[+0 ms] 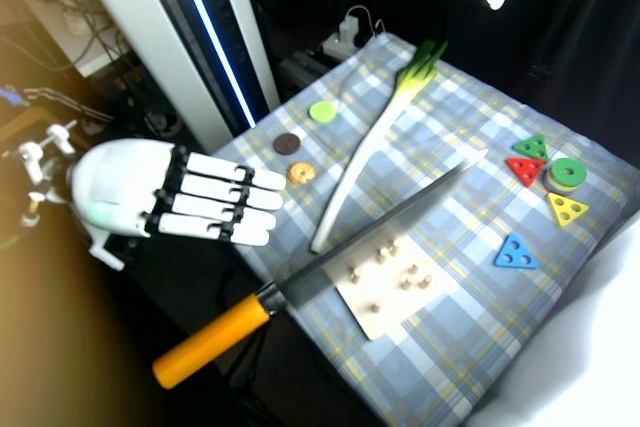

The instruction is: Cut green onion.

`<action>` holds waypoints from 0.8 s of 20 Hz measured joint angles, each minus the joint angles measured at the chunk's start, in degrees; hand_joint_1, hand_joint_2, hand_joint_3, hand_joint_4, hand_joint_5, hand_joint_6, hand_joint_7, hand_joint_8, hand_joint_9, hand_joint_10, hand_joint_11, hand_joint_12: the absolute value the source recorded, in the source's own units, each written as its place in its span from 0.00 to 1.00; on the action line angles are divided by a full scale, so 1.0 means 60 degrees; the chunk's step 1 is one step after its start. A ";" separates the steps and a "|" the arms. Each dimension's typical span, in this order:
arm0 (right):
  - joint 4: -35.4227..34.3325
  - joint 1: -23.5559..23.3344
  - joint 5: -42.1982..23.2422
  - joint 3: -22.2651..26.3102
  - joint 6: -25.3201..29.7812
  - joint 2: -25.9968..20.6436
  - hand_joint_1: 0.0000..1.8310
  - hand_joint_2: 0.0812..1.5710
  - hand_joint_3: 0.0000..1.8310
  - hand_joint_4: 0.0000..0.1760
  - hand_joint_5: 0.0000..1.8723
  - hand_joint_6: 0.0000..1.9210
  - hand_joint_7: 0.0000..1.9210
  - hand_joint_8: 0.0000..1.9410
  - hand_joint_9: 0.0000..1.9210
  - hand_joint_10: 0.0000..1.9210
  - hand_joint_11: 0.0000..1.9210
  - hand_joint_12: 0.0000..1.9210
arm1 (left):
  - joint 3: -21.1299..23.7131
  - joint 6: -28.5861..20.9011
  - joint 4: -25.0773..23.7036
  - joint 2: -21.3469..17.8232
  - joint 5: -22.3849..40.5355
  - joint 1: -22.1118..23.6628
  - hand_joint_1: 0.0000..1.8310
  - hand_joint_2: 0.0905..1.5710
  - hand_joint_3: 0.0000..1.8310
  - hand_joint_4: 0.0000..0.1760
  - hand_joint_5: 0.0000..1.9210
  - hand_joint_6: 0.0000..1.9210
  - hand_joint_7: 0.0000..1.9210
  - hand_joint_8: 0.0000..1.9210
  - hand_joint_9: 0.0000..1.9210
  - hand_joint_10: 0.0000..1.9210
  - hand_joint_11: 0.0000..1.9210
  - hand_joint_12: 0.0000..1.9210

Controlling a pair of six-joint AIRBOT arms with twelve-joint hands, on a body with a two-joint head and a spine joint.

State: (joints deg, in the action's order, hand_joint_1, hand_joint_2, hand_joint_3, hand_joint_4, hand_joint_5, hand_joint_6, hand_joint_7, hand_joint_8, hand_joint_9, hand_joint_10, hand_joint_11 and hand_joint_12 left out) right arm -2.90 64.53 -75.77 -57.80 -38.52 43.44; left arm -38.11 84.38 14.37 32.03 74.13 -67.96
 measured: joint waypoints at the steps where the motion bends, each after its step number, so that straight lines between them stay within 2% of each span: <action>1: 0.0033 0.0000 0.0000 -0.0007 -0.0004 0.0000 0.37 0.65 0.00 0.46 0.01 0.00 0.04 0.00 0.05 0.00 0.03 0.08 | 0.0000 -0.0004 0.0004 0.0000 0.0000 0.0000 0.07 0.88 0.00 0.81 0.08 0.00 0.05 0.00 0.03 0.00 0.00 0.00; 2: 0.0022 -0.0025 0.0015 -0.0022 -0.0004 0.0007 0.40 0.58 0.00 0.89 0.00 0.00 0.01 0.00 0.01 0.00 0.01 0.01 | 0.0000 -0.0004 0.0004 0.0000 -0.0015 0.0015 0.07 0.89 0.01 0.77 0.08 0.00 0.04 0.00 0.03 0.00 0.00 0.00; 3: 0.0058 -0.0233 0.0095 -0.0124 0.0000 0.0066 0.42 0.53 0.00 0.98 0.00 0.00 0.00 0.00 0.00 0.00 0.00 0.00 | -0.0004 -0.0004 0.0000 0.0004 -0.0047 0.0015 0.08 0.89 0.00 0.82 0.08 0.00 0.04 0.00 0.03 0.00 0.00 0.00; 4: -0.0007 -0.0441 0.0098 -0.0208 -0.0051 0.0120 0.43 0.52 0.00 1.00 0.00 0.00 0.00 0.00 0.00 0.00 0.00 0.00 | -0.0036 -0.0015 -0.0004 0.0055 -0.0044 0.0015 0.08 0.89 0.00 0.85 0.08 0.00 0.04 0.00 0.03 0.00 0.00 0.00; 5: -0.0124 -0.0685 0.0018 -0.0346 -0.0219 0.0197 0.45 0.49 0.00 1.00 0.00 0.00 0.00 0.00 0.00 0.00 0.00 0.00 | -0.0069 -0.0040 -0.0015 0.0117 -0.0102 0.0033 0.06 0.89 0.00 0.81 0.08 0.00 0.04 0.00 0.02 0.00 0.00 0.00; 7: -0.0437 -0.0984 0.0044 -0.0532 -0.0306 0.0273 0.46 0.46 0.00 1.00 0.00 0.00 0.00 0.00 0.00 0.00 0.00 0.00 | -0.0069 -0.0044 -0.0025 0.0120 -0.0295 0.0033 0.07 0.89 0.00 0.81 0.07 0.00 0.04 0.00 0.02 0.00 0.00 0.00; 10: -0.0838 -0.1319 -0.0040 -0.0732 -0.0506 0.0273 0.51 0.54 0.01 1.00 0.00 0.00 0.00 0.00 0.00 0.00 0.00 0.00 | -0.0069 -0.0080 -0.0022 0.0124 -0.0335 0.0044 0.08 0.90 0.00 0.74 0.07 0.00 0.04 0.00 0.04 0.00 0.00 0.00; 12: -0.1319 -0.1344 0.0084 -0.0922 -0.0703 0.0299 0.47 0.53 0.00 1.00 0.00 0.00 0.00 0.00 0.00 0.00 0.00 0.00 | -0.0076 -0.0091 -0.0044 0.0171 -0.0393 0.0091 0.09 0.89 0.00 0.76 0.07 0.00 0.05 0.00 0.04 0.00 0.00 0.00; 14: -0.1752 -0.1854 0.0787 -0.1337 -0.0805 0.0346 0.50 0.52 0.00 1.00 0.00 0.00 0.00 0.00 0.00 0.00 0.00 0.00 | -0.0087 -0.0106 -0.0029 0.0222 -0.0499 0.0098 0.10 0.89 0.00 0.78 0.07 0.00 0.07 0.00 0.06 0.01 0.00 0.00; 16: -0.1865 -0.2339 0.1588 -0.1763 -0.0820 0.0353 0.54 0.53 0.00 1.00 0.00 0.00 0.00 0.00 0.00 0.00 0.00 0.00 | -0.0117 -0.0175 -0.0058 0.0233 -0.0499 0.0098 0.12 0.89 0.00 0.73 0.07 0.00 0.07 0.00 0.07 0.00 0.00 0.00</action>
State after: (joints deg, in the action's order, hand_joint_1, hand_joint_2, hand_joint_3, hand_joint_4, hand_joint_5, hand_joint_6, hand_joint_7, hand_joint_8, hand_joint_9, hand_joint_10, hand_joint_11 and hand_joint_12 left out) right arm -14.09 50.50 -66.24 -68.38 -43.44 45.56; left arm -38.81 83.33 14.02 33.43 71.13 -67.37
